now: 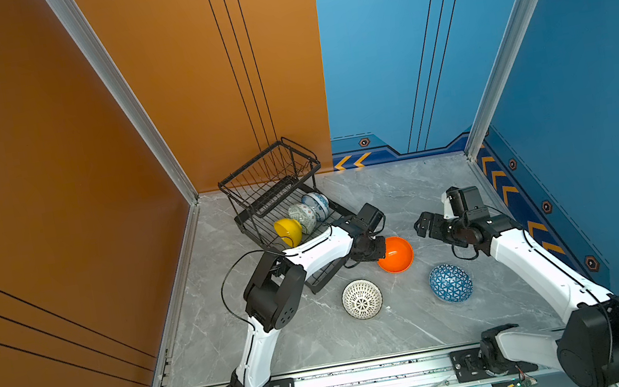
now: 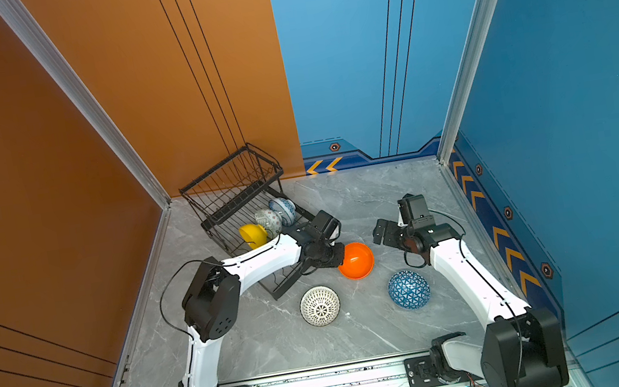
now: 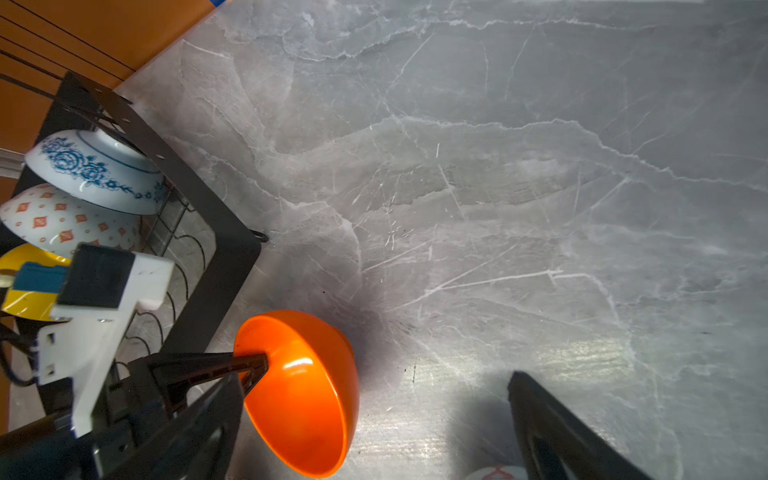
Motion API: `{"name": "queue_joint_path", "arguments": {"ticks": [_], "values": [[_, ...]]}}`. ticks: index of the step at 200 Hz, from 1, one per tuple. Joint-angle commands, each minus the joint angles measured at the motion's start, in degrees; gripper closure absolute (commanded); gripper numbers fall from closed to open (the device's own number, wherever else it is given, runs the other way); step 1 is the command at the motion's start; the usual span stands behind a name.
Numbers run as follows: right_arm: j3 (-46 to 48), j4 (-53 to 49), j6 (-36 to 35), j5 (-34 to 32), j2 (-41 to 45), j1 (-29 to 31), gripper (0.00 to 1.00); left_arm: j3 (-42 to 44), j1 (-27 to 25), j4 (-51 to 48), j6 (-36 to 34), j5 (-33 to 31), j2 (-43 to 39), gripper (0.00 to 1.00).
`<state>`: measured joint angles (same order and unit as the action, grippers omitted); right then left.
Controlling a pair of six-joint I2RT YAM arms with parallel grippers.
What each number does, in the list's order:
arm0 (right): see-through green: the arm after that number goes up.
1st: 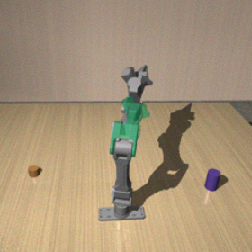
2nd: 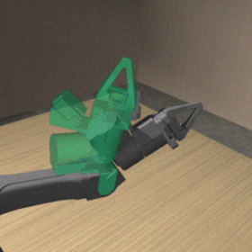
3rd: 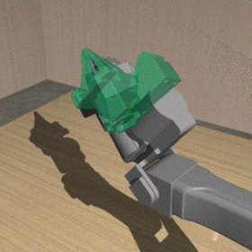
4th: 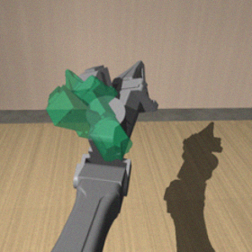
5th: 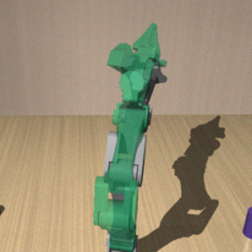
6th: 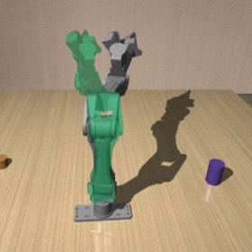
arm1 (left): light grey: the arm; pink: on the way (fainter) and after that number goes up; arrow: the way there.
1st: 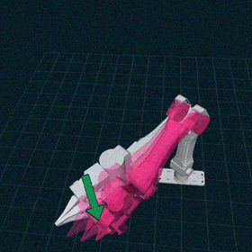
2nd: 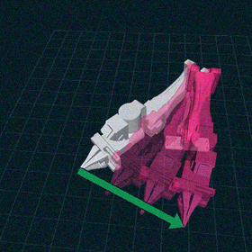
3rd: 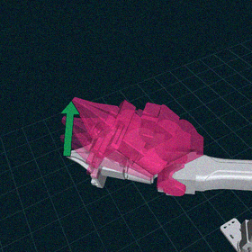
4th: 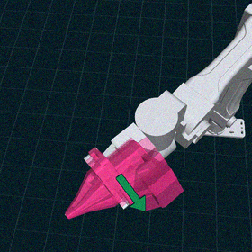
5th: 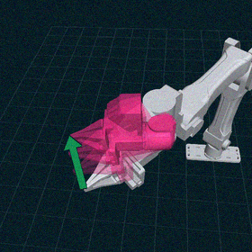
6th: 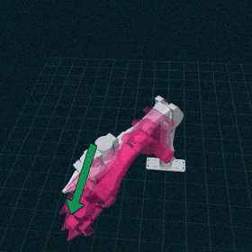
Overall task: Load the bowls into the dish rack
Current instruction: 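Lift the orange bowl with the right gripper while the left gripper approaches it, then grasp the orange bowl rim with the left gripper beside the right gripper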
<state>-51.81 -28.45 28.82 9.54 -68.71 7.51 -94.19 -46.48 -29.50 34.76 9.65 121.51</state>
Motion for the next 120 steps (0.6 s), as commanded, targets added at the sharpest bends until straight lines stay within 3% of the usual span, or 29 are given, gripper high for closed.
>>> {"name": "queue_joint_path", "arguments": {"ticks": [1, 15, 40, 79, 120], "values": [[-2.38, -0.94, 0.37, 2.99, 2.55, 0.20, 0.00, 0.15, 1.83, 6.48, 2.06, 3.43, -4.66, 1.00], [-4.03, -1.26, 0.52, 4.18, 4.02, 0.31, 0.00, 3.50, 3.94, 15.14, 6.02, 7.18, -8.06, 1.00], [-8.38, -1.52, 0.98, 5.37, 5.46, 1.72, 0.00, 10.83, 9.49, 40.78, 21.70, 15.56, -11.13, 1.00], [-15.39, -0.78, 1.42, 2.57, 4.75, 6.84, 0.02, 7.29, 11.51, 49.95, 28.10, 18.77, -11.10, 1.00], [-23.49, 0.03, -0.53, -9.19, 0.07, 14.34, 0.07, 8.11, 12.14, 71.30, 44.65, 21.20, -7.21, 1.00]]}}
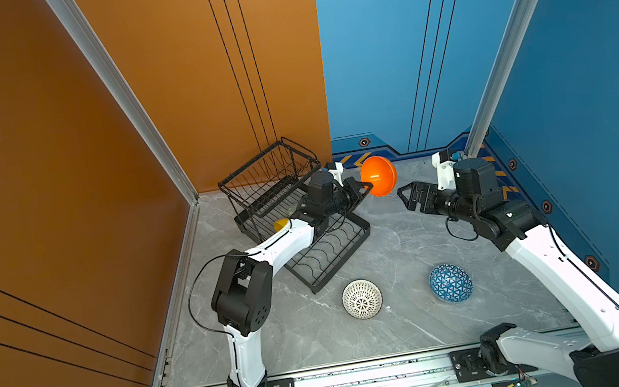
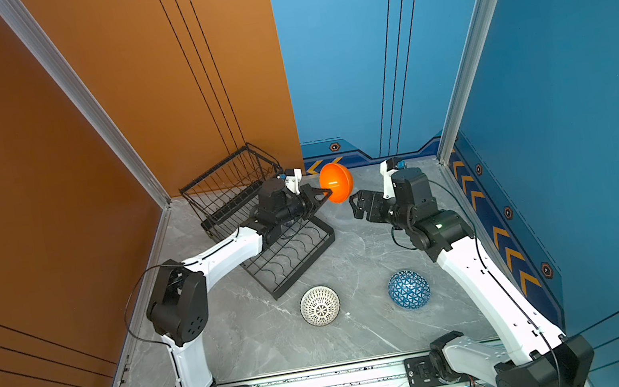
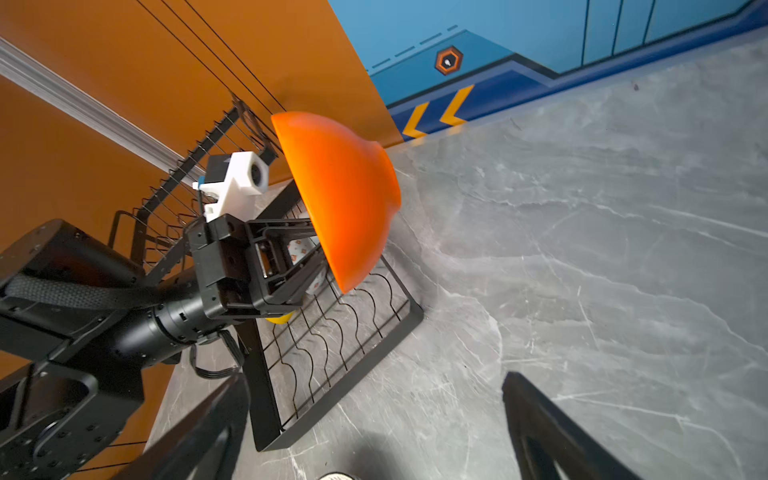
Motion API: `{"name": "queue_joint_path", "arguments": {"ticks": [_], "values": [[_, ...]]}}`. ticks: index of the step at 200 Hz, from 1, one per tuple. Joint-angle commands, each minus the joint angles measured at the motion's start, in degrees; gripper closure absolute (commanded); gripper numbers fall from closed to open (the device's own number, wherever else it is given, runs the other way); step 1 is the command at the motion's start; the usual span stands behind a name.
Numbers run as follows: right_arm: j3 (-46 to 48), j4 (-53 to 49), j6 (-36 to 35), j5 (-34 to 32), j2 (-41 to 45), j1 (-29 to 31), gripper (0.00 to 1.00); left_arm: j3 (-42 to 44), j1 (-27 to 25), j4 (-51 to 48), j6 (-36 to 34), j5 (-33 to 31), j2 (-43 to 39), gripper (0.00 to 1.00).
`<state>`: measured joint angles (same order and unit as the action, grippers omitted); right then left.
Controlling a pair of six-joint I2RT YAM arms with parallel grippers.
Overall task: Load the bowls into the dish rack
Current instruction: 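Grasp the orange bowl rim with the left gripper beside the right gripper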
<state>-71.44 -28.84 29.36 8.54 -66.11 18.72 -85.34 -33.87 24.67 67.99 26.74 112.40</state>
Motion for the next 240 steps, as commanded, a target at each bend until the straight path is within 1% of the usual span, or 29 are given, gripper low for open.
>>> {"name": "queue_joint_path", "arguments": {"ticks": [1, 22, 33, 41, 53, 61, 80, 117, 144, 165, 186, 215, 231, 240], "values": [[-4.00, 0.48, -1.07, -8.45, -2.67, 3.37, 0.08, -0.72, -0.53, 17.38, 11.53, 4.06, 1.92, 1.00], [-7.57, 0.34, -2.18, -16.16, -5.86, 6.66, 0.14, -0.27, -1.32, 19.66, 12.96, 3.41, 1.44, 1.00], [-8.72, 0.52, -2.91, -21.68, -6.86, 8.51, 0.17, 0.45, -1.53, 21.93, 14.94, 2.60, 1.40, 1.00], [-8.44, 2.06, -3.48, -24.46, -7.04, 9.65, 0.20, 0.92, -1.63, 24.14, 16.80, 1.99, 1.70, 1.00], [-7.17, 5.25, -3.61, -26.85, -6.79, 10.90, 0.25, 1.53, -1.76, 27.06, 19.19, 0.97, 2.30, 1.00], [-6.34, 7.08, -3.37, -27.95, -6.70, 11.44, 0.30, 1.74, -1.83, 28.19, 20.36, 0.43, 2.55, 1.00], [-5.76, 9.23, -3.41, -32.07, -7.06, 12.54, 0.37, 2.44, -2.29, 29.58, 21.58, -0.70, 2.62, 1.00], [-2.74, 16.44, -4.29, -34.47, -5.99, 12.95, 0.54, 3.66, -3.02, 29.56, 21.51, -2.00, 1.86, 1.00], [-2.95, 17.53, -4.59, -34.79, -7.04, 13.14, 0.56, 4.47, -3.79, 29.57, 21.42, -3.07, 1.42, 1.00], [-2.09, 19.19, -5.09, -36.86, -7.18, 13.60, 0.58, 5.04, -4.33, 29.56, 21.40, -3.68, 0.95, 1.00], [-1.29, 21.49, -5.94, -39.30, -7.15, 14.12, 0.70, 5.85, -4.71, 29.56, 21.23, -4.59, 0.38, 1.00], [-1.71, 21.88, -6.59, -42.25, -8.07, 14.74, 0.85, 5.89, -5.15, 29.57, 21.31, -5.19, 0.19, 1.00], [-1.84, 21.67, -6.95, -43.87, -8.33, 14.96, 0.97, 5.96, -5.18, 29.33, 21.10, -5.54, -0.02, 1.00], [-1.89, 21.63, -7.13, -44.12, -8.45, 15.02, 1.00, 5.85, -5.21, 28.80, 20.68, -5.40, -0.15, 1.00]]}}
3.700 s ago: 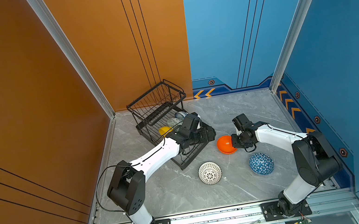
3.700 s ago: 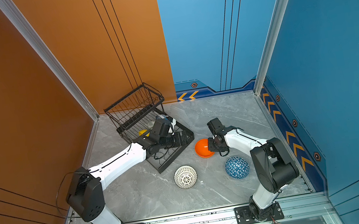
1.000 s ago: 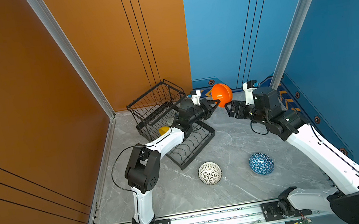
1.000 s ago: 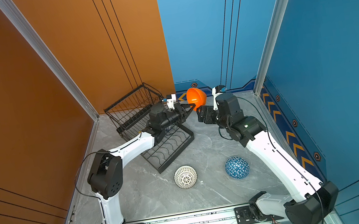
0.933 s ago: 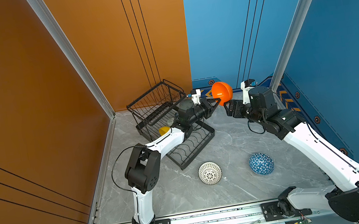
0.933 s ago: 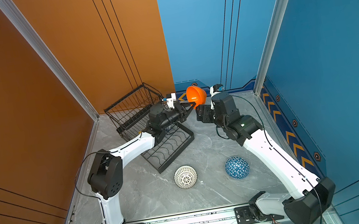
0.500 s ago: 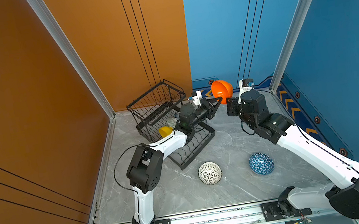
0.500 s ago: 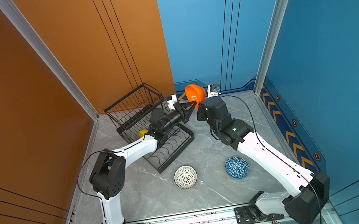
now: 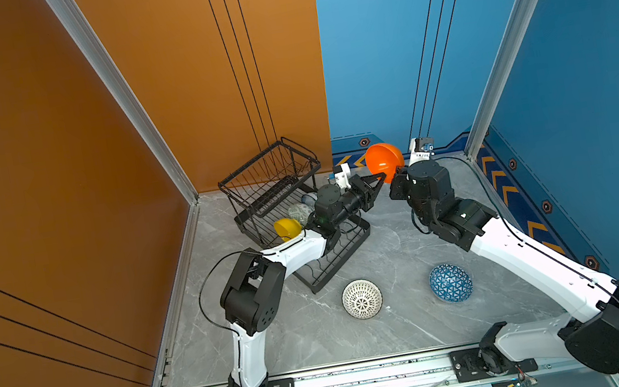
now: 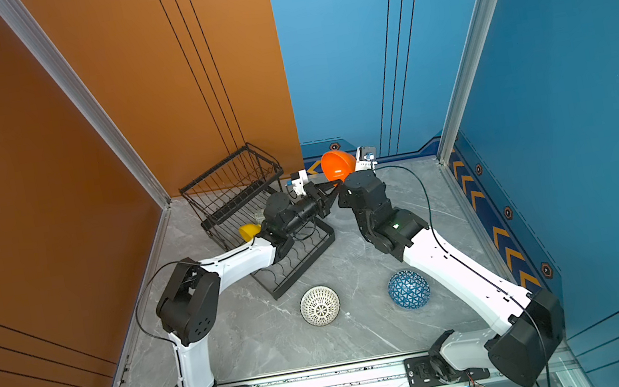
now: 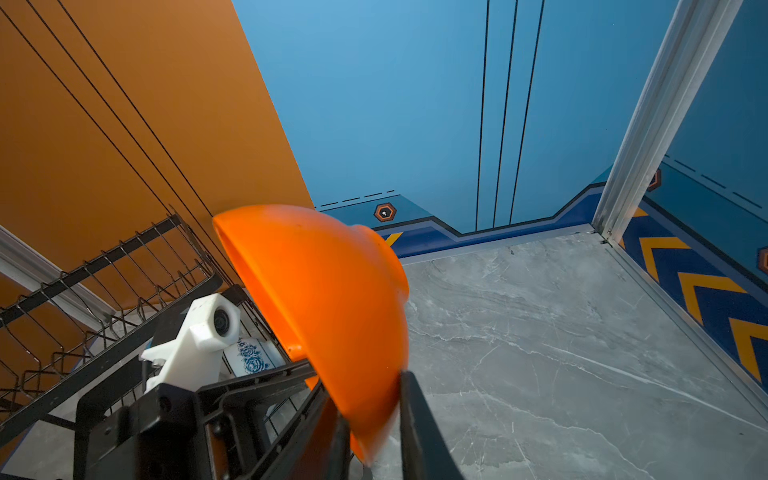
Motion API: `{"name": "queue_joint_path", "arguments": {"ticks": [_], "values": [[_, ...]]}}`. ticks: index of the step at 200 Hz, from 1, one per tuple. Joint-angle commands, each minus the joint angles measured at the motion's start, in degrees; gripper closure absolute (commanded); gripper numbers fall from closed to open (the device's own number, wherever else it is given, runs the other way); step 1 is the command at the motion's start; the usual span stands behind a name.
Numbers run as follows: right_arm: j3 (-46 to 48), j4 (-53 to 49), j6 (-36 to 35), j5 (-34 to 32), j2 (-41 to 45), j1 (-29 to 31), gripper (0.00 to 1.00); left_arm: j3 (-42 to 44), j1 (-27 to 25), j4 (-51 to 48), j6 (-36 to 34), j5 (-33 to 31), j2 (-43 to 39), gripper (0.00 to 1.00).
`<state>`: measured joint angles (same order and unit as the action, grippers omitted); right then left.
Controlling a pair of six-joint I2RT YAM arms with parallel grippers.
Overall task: Load the bowls into the dish rack
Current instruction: 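Grasp the orange bowl rim with the left gripper beside the right gripper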
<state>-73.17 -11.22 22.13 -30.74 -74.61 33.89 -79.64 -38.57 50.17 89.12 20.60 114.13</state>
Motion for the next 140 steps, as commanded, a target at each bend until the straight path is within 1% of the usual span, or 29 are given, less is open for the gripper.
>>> {"name": "queue_joint_path", "arguments": {"ticks": [1, 45, 48, 49, 53, 65, 73, 79, 83, 94, 106, 118, 128, 140], "values": [[-0.19, 4.06, 0.06, -4.85, 0.02, -0.10, 1.00, 0.16, -0.49, 3.24, -0.54, 0.79, -1.89, 1.00], [0.10, 5.07, -2.76, -8.32, -0.07, 0.91, 1.00, 0.86, -0.20, -1.97, -4.39, -0.07, -3.92, 1.00], [0.06, 5.12, -3.12, -8.63, -0.14, 0.99, 1.00, 1.00, -0.13, -2.54, -4.66, -0.19, -4.14, 0.98], [0.01, 5.14, -3.22, -8.72, -0.16, 1.04, 1.00, 1.03, -0.12, -2.54, -4.75, -0.24, -4.20, 0.96], [-0.03, 5.23, -3.66, -9.17, -0.21, 1.13, 1.00, 1.25, -0.03, -3.06, -5.22, -0.41, -4.48, 0.92], [-0.30, 5.28, -4.82, -10.44, -0.49, 1.35, 1.00, 1.94, 0.24, -4.09, -5.95, -0.96, -5.35, 0.89], [-0.50, 5.24, -5.32, -10.80, -0.61, 1.30, 1.00, 2.43, 0.47, -4.89, -6.23, -1.18, -5.79, 0.85], [-0.66, 5.23, -5.62, -11.13, -0.70, 1.40, 1.00, 2.83, 0.64, -5.32, -6.45, -1.41, -6.13, 0.76], [-0.76, 5.20, -5.76, -11.33, -0.71, 1.39, 1.00, 3.14, 0.76, -5.46, -6.50, -1.59, -6.32, 0.74], [-0.92, 5.24, -6.02, -11.70, -0.86, 1.44, 1.00, 3.96, 1.07, -5.44, -6.43, -1.99, -6.67, 0.72], [-1.08, 5.27, -6.31, -11.78, -1.20, 1.44, 1.00, 4.52, 1.29, -5.68, -6.50, -2.09, -6.95, 0.66], [-1.47, 5.21, -6.70, -11.89, -1.57, 1.44, 1.00, 4.82, 1.41, -5.75, -6.49, -2.09, -7.08, 0.66], [-1.60, 5.29, -7.00, -12.06, -1.91, 1.48, 1.00, 5.00, 1.39, -5.88, -6.58, -2.13, -7.36, 0.62], [-1.64, 5.34, -7.06, -12.07, -2.12, 1.53, 1.00, 5.30, 1.50, -6.58, -6.93, -2.26, -7.72, 0.62]]}}
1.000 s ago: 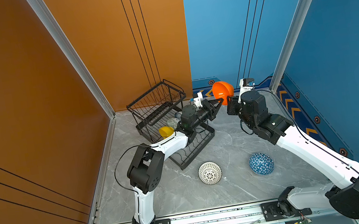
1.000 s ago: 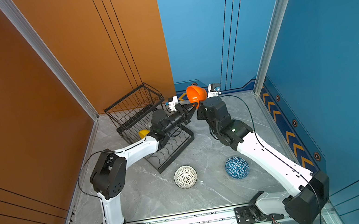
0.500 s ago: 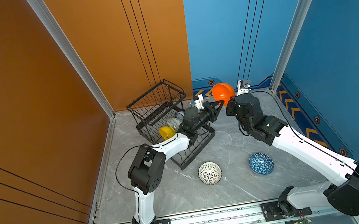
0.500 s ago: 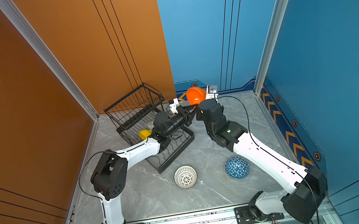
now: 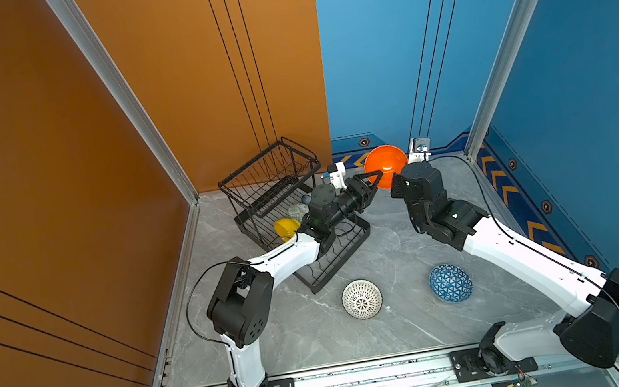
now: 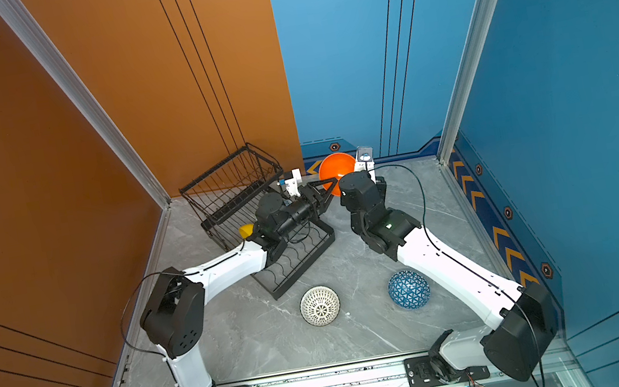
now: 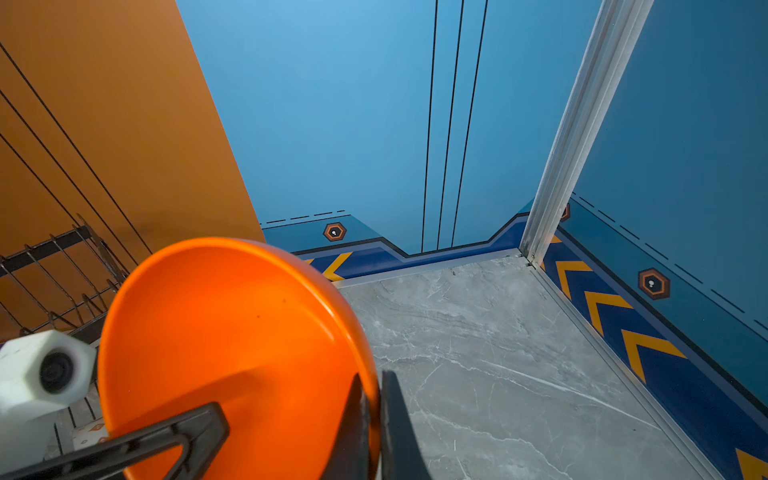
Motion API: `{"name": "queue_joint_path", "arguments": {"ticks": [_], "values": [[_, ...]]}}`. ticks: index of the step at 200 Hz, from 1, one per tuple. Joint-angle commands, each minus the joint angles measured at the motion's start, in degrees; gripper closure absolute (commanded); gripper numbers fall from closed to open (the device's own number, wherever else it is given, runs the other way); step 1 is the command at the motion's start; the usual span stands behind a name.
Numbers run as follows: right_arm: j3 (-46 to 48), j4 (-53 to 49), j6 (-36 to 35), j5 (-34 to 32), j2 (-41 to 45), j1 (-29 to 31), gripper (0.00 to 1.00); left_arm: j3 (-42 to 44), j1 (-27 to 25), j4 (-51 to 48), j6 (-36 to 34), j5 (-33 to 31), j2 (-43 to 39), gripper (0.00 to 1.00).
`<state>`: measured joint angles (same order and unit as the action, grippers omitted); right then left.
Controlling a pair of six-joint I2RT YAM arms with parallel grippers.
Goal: Load the bowls into the dish rack
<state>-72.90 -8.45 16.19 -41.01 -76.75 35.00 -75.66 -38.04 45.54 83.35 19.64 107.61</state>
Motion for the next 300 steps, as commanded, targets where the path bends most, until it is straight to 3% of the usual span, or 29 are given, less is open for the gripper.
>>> {"name": "queue_joint_path", "arguments": {"ticks": [1, 29, 40, 83, 125, 153, 169, 214, 233, 300], "values": [[-1.90, 2.60, -1.14, -1.79, 0.02, 0.42, 1.00, 1.36, 0.96, -1.99, -1.21, -1.28, -1.24, 0.62], [-1.89, 3.08, -1.58, -2.41, -0.13, 0.59, 1.00, 2.23, 1.22, -2.22, -1.35, -1.44, -1.70, 0.55], [-1.80, 3.54, -2.02, -3.08, -0.05, 0.67, 1.00, 2.47, 1.24, -2.23, -1.44, -1.27, -1.74, 0.57], [-2.20, 1.66, -1.14, 0.89, 1.20, 0.63, 1.00, 2.63, 1.52, -2.34, -1.45, -0.99, -1.22, 1.00], [-6.15, -6.92, 2.87, 6.66, 0.16, -0.50, 1.00, 2.40, 1.81, -2.43, -2.38, -0.83, -0.92, 1.00], [-8.03, -11.97, 5.93, 7.70, 0.68, -1.34, 0.74, 1.71, 1.85, -2.38, -2.09, -0.22, -0.17, 1.00], [-7.78, -13.17, 7.31, 7.61, 0.91, -1.77, 0.67, 1.40, 1.74, -2.46, -2.14, -0.47, -0.16, 1.00], [-6.87, -12.94, 11.51, 6.70, -0.28, -2.01, 0.66, 0.34, 0.89, -2.53, -1.75, -1.12, 0.09, 1.00], [-6.46, -11.75, 12.14, 5.35, -0.98, -1.76, 0.72, 0.17, 0.72, -2.47, -1.35, -1.24, 0.22, 1.00], [-6.24, -10.08, 13.10, 4.19, -2.98, -0.40, 0.76, 0.39, 0.56, -2.47, -0.98, -2.25, -0.05, 1.00]]}}
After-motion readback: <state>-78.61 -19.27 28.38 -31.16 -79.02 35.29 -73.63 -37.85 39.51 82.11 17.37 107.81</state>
